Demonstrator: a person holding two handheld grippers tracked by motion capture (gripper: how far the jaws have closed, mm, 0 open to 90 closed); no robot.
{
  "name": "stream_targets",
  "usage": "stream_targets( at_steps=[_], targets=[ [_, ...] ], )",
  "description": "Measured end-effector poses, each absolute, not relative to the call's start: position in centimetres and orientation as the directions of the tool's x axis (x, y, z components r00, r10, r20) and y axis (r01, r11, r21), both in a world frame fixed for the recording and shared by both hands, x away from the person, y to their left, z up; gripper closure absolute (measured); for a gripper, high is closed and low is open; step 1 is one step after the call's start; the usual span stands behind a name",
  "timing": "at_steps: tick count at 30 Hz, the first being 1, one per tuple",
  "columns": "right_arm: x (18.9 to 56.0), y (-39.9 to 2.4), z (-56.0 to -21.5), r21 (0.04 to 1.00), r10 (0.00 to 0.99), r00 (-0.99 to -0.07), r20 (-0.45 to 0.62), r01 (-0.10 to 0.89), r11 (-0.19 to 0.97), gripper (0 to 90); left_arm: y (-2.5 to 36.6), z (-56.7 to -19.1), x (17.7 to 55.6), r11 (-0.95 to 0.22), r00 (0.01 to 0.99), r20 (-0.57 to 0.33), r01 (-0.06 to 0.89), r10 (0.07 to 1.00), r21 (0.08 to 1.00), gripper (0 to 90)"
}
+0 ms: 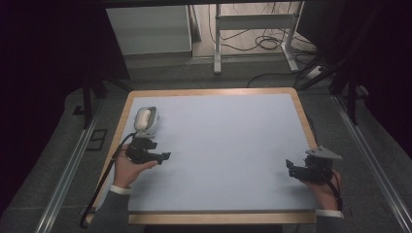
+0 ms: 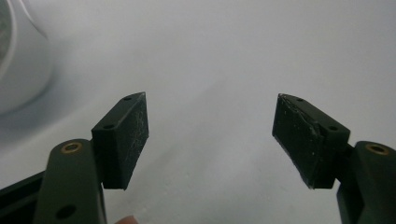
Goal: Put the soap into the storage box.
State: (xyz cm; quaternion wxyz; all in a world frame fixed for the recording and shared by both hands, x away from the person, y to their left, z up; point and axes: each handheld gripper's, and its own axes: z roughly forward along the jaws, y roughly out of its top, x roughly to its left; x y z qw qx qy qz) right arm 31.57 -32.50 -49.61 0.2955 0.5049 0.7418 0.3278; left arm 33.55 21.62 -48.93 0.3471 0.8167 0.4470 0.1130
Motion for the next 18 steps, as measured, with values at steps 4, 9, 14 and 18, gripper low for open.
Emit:
stream_targets(
  at_steps=[4, 9, 14, 18],
  targets=[
    [31.6, -32.4, -49.6, 0.784, 0.943, -0.316, -0.106, 0.557, 0.275, 8.7, 21.8, -50.4, 32.9, -0.337, 0.566, -0.162, 0.671, 0.809, 0.661, 27.4],
    [31.6, -32.4, -49.7, 0.782, 0.942, -0.317, -0.109, 0.557, 0.278, 8.7, 22.0, -51.1, 32.4, -0.334, 0.564, -0.174, 0.679, 0.807, 0.654, 27.0],
    [31.6, -32.3, -49.7, 0.781, 0.941, -0.319, -0.110, 0.557, 0.281, 8.7, 22.4, -51.0, 32.3, -0.314, 0.556, -0.182, 0.677, 0.811, 0.666, 26.8],
    [31.6, -32.1, -49.7, 0.782, 0.940, -0.321, -0.114, 0.555, 0.284, 8.7, 22.5, -50.9, 32.2, -0.313, 0.558, -0.180, 0.672, 0.810, 0.671, 26.6]
  ],
)
